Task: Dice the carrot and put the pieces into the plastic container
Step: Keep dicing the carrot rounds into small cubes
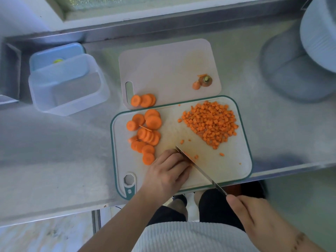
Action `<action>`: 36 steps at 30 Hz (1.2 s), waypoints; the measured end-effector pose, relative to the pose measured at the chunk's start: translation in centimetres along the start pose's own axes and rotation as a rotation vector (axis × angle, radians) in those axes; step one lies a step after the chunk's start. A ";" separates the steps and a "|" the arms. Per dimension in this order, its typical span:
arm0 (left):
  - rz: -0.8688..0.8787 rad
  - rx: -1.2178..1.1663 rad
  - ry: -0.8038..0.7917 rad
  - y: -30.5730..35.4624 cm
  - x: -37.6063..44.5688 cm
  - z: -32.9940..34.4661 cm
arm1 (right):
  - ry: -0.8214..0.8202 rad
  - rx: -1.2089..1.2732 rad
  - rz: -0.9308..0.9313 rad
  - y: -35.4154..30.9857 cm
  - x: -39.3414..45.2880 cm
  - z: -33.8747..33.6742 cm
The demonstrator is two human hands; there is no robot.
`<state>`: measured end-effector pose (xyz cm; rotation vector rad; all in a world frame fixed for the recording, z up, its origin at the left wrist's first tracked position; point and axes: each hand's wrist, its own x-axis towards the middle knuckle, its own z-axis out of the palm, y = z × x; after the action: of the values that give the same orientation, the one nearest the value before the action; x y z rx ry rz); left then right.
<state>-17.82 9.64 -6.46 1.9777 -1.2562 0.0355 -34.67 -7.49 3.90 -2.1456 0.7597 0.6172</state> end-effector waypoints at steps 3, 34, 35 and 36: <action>-0.001 0.006 0.002 0.1 0.1 0.0 | 0.019 -0.050 -0.030 -1.3 1.2 1.0; -0.057 0.036 0.031 0.8 -1.7 -0.8 | -0.005 0.095 -0.091 -0.5 -0.4 0.9; -0.055 0.036 0.031 0.8 -1.6 -0.8 | -0.013 0.081 -0.072 -0.5 -0.6 0.9; -0.052 0.033 0.030 0.8 -1.6 -0.8 | -0.017 0.064 -0.051 -0.5 -0.8 1.0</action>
<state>-18.93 11.14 -6.11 2.0302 -1.1922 0.0603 -35.06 -6.24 4.04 -2.0924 0.7038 0.5765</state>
